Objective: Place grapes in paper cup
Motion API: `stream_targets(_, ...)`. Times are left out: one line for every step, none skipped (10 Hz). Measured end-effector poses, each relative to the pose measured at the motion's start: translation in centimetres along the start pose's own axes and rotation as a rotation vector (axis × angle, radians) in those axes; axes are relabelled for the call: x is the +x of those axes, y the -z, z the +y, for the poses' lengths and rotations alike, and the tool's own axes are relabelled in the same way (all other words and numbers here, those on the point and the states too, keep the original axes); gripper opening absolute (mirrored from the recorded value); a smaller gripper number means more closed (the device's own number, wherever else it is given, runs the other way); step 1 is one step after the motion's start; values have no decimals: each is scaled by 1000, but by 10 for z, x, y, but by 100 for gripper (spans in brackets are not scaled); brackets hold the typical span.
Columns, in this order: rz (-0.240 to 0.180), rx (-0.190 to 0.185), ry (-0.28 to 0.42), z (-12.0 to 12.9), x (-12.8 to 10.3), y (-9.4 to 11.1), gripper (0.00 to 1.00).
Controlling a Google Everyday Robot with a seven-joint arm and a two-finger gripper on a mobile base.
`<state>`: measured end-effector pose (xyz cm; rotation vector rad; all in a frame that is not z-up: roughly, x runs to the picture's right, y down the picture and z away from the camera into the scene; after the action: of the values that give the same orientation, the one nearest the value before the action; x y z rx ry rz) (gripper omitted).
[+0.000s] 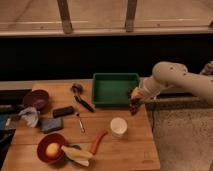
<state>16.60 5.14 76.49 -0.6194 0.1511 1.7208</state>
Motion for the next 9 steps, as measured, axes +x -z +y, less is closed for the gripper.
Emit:
stream_targets(3, 4, 6, -1, 1, 2, 0)
stream_targets(3, 8, 19, 2, 2, 8, 0)
stream_targets(8, 8, 29, 7, 3, 9, 0)
stream_targets(19, 5, 47, 13, 6, 10, 0)
stream_targets(34, -4, 66, 17, 8, 11, 0)
stream_targets(48, -13, 81, 19, 10, 11, 0)
stream_targets(49, -19, 87, 21, 9, 12, 0)
stream_targets(50, -19, 87, 21, 10, 11, 0)
stream_targets(50, -19, 87, 21, 10, 11, 0)
